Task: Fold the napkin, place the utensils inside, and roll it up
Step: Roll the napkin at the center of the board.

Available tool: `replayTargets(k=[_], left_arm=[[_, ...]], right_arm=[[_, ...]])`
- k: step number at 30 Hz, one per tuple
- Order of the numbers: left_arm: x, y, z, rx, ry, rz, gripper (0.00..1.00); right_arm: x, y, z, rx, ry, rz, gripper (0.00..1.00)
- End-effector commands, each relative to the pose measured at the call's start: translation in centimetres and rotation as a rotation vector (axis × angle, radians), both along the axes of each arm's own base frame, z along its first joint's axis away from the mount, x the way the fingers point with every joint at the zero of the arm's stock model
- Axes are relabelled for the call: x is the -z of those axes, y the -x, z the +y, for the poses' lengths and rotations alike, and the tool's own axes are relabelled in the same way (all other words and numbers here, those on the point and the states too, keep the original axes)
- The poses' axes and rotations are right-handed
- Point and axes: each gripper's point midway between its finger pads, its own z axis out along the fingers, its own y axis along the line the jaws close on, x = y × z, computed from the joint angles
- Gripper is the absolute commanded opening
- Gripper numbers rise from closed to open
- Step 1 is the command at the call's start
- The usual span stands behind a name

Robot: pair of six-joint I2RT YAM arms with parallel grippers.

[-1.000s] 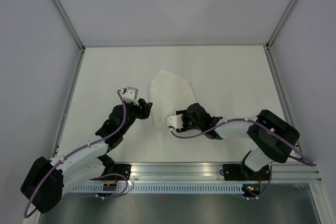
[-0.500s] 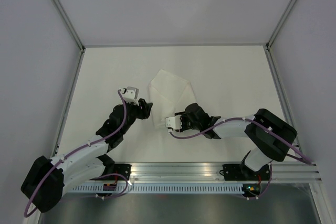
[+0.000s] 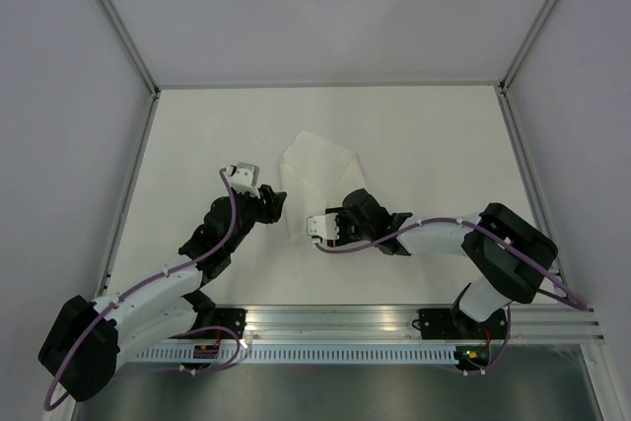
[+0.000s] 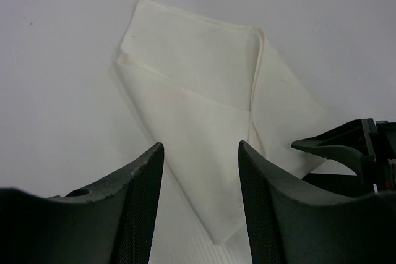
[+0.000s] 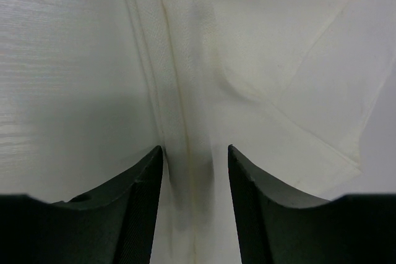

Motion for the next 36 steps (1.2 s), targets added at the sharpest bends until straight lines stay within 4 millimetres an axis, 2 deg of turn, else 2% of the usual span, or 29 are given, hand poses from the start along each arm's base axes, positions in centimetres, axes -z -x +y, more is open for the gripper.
replayTargets(k=[1,9,13,16,22,36], left_arm=[[-2.1,-0.5,-0.5,0.008,0.017,-0.043,0.57],[-1.9,-0.2,-0.1,-0.001,0.016,-0.042,0.57],[-1.8,0.1,0.4,-0.015,0.017,-0.048,0.57],[-1.7,0.3,0.6,-0.016,0.015,-0.048,0.57],[-1.6,0.3,0.6,-0.013,0.015,-0.05,0.58],[-2.1,-0.4,-0.5,0.013,0.015,-0.045,0.58]], right_arm=[[-0.7,0.2,0.5,0.01,-0.005,0.059,0.53],[-1.6,-0.1,1.8,0.026,-0.061,0.154,0.55],[-1.1,-0.4,2.0,0.058,-0.063,0.242,0.56],[-1.8,-1.0,2.5,0.078,-0.108,0.284,0.59],[-2.6,-1.7,2.1,0.104,-0.128,0.297,0.6],[-2.8,-2.6,0.8,0.163,-0.113,0.267,0.63]])
